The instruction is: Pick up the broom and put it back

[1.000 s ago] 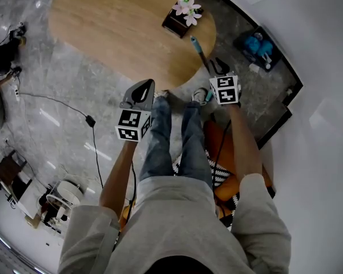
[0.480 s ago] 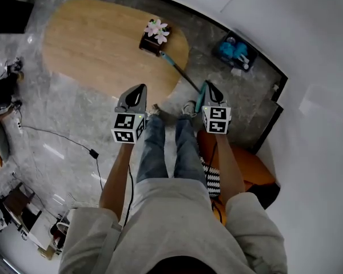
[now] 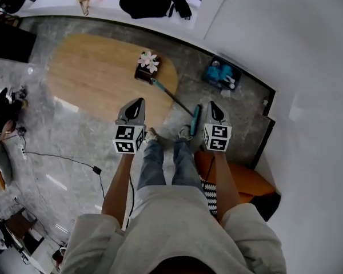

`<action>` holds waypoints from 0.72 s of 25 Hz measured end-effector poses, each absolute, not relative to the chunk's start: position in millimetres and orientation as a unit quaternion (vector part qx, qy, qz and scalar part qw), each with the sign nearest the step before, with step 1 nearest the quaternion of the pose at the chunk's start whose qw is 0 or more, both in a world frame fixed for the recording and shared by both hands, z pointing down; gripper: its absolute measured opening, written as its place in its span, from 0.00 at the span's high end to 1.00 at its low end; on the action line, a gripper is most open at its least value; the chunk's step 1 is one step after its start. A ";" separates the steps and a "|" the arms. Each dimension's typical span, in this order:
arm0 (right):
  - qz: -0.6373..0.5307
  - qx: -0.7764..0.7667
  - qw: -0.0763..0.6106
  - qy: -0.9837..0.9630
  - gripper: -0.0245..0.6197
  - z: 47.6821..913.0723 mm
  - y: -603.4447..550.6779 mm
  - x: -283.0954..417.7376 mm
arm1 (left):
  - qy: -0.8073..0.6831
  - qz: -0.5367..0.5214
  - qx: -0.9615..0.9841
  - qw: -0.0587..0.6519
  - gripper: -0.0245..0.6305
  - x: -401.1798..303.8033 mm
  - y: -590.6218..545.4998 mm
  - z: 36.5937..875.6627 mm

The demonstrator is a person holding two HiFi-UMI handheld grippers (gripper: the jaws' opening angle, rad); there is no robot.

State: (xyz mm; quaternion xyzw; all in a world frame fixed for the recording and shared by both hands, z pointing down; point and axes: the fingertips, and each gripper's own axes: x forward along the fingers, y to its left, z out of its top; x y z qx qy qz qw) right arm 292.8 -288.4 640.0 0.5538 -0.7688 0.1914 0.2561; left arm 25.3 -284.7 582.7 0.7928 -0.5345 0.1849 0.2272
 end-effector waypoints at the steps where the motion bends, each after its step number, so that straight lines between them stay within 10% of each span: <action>1: 0.188 0.557 0.250 -0.770 0.96 631.3 -292.3 293.6 | -0.536 0.182 0.794 0.223 0.96 25.0 -287.9 575.4; 18: 0.084 0.568 0.160 -0.803 0.96 472.7 -355.7 270.7 | -0.578 0.117 0.800 0.115 0.96 -9.4 -344.6 433.3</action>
